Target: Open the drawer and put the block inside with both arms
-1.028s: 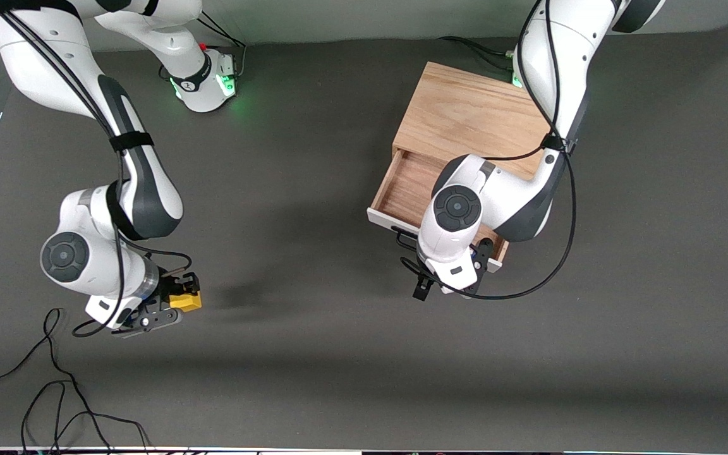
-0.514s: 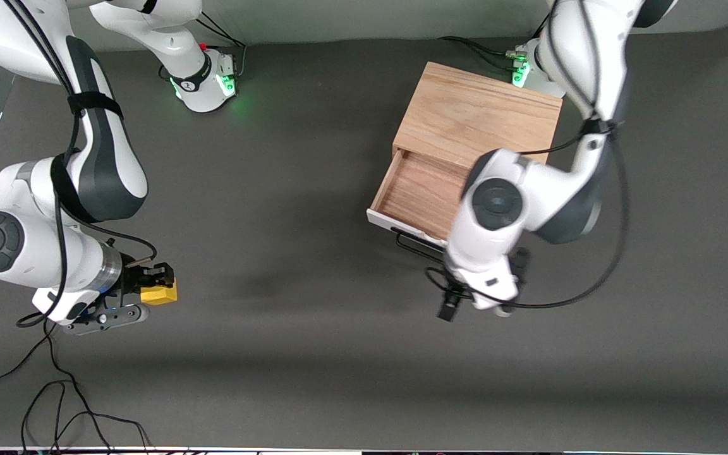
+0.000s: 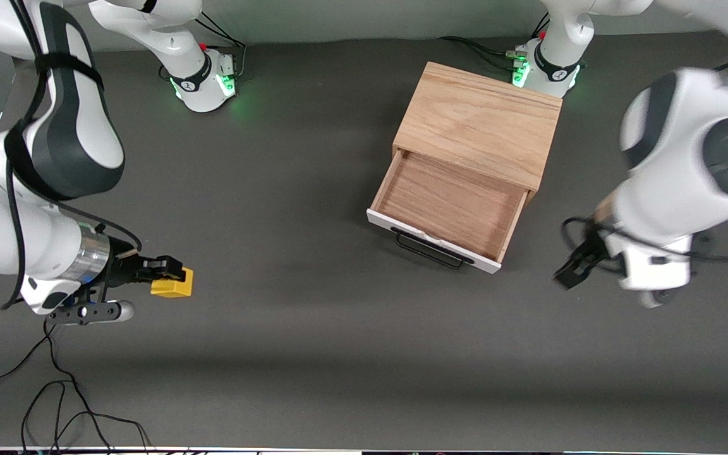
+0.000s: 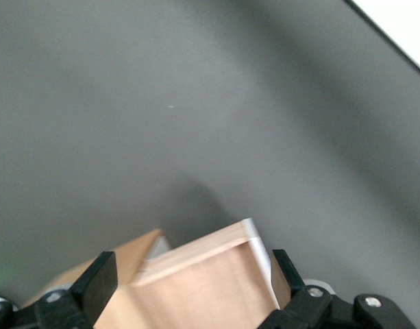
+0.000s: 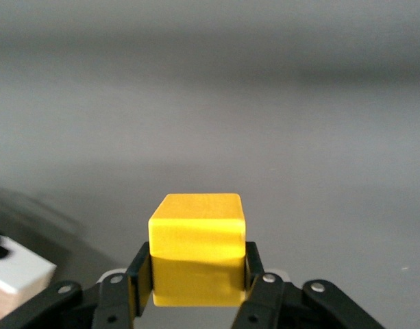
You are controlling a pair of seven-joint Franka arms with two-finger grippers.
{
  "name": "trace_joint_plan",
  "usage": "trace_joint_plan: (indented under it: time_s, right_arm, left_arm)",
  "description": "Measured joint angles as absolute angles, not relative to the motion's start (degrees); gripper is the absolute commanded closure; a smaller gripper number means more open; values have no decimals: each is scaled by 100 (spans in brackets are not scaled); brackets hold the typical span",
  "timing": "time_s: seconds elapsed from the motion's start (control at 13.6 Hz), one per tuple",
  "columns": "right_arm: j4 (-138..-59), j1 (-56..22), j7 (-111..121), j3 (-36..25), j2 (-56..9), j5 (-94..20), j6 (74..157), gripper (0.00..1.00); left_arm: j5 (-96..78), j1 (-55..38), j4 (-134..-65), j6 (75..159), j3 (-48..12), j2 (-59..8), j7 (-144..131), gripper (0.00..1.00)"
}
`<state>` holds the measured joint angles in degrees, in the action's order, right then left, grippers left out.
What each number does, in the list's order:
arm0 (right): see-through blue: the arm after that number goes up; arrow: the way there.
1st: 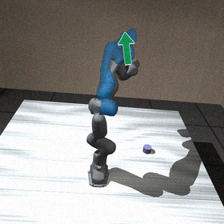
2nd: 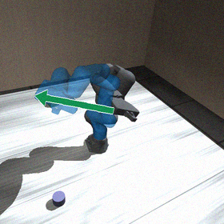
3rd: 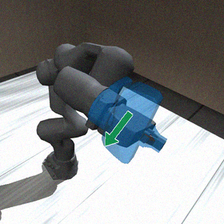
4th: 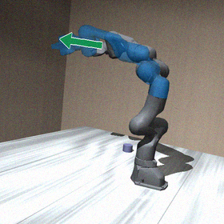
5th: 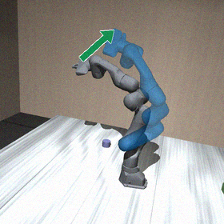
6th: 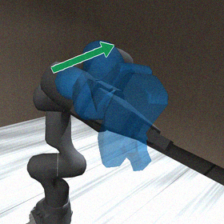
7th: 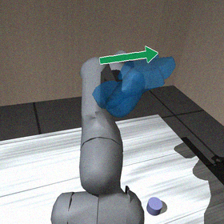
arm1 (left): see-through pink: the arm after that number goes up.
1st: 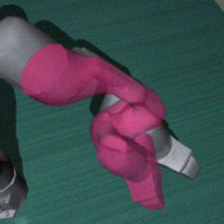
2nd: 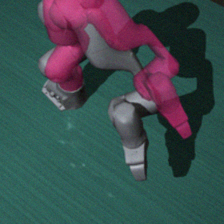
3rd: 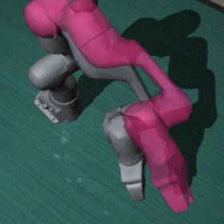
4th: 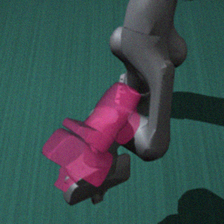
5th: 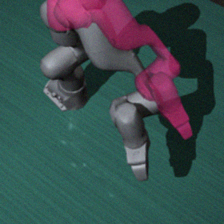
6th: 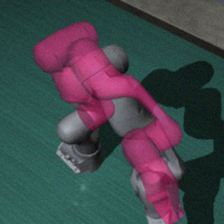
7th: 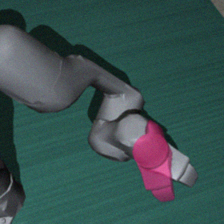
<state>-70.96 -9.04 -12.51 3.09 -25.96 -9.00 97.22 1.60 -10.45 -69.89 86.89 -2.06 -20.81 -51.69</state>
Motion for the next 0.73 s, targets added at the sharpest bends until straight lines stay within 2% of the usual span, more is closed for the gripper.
trace_joint_plan:
  time_s: [0.29,0.51,0.73]
  right_arm:
    - [-6602,-2084,-3450,359,-2573,-912,9574,66]
    - [-6506,-3051,-4975,365,-2613,-913,9610,66]
    - [-6505,-3841,-6190,354,-2806,-902,10044,66]
  left_arm:
    - [96,-95,-7239,7935,-191,-1461,-2481,0]
    - [107,357,-7475,7755,-180,-1207,-847,0]
    - [111,517,-7878,7800,-178,-924,133,0]
